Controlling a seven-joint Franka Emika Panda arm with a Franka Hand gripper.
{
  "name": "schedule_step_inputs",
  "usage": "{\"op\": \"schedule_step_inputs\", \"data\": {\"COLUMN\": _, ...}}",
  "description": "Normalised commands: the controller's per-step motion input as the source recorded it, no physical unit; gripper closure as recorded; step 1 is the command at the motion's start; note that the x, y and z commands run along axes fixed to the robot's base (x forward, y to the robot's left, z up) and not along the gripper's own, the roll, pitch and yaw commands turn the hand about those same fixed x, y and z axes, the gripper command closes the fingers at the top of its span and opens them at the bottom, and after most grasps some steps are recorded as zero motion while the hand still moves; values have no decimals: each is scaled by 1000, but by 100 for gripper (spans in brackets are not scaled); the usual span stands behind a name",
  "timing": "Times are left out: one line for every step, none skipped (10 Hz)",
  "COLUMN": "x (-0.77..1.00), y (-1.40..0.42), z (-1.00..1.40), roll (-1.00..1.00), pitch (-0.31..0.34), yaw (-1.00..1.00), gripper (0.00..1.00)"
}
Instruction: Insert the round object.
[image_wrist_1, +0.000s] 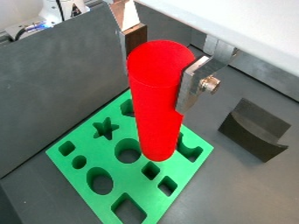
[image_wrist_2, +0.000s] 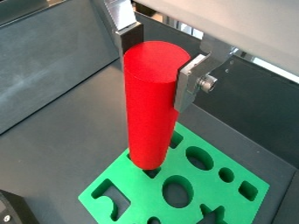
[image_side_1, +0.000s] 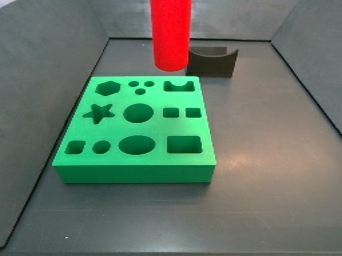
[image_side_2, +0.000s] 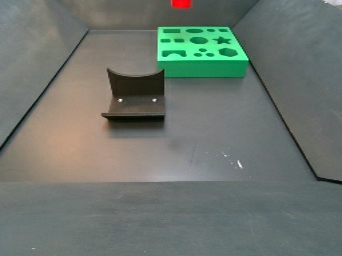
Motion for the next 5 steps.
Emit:
{"op": "schedule_step_inputs", "data": {"x": -220, "y": 0, "z": -694, "roll": -191, "pitch": -40, "yaw": 0, "gripper": 100}}
{"op": "schedule_step_inputs", "data": {"x": -289, "y": 0, "z": -746, "roll": -219, "pitch": 0, "yaw": 0, "gripper": 100}}
{"op": "schedule_step_inputs", "data": {"x": -320, "y": 0, "z": -683, "roll": -247, "pitch": 0, "yaw": 0, "gripper": 100}}
{"op": "schedule_step_inputs", "data": {"x": -323, "y": 0, "z": -640, "roll": -266, "pitch": 0, "yaw": 0, "gripper": 100}}
{"op": "schedule_step_inputs", "data": {"x": -463, "y": 29, "z": -569, "roll": -296, "pitch": -1, "yaw": 0, "gripper": 100}}
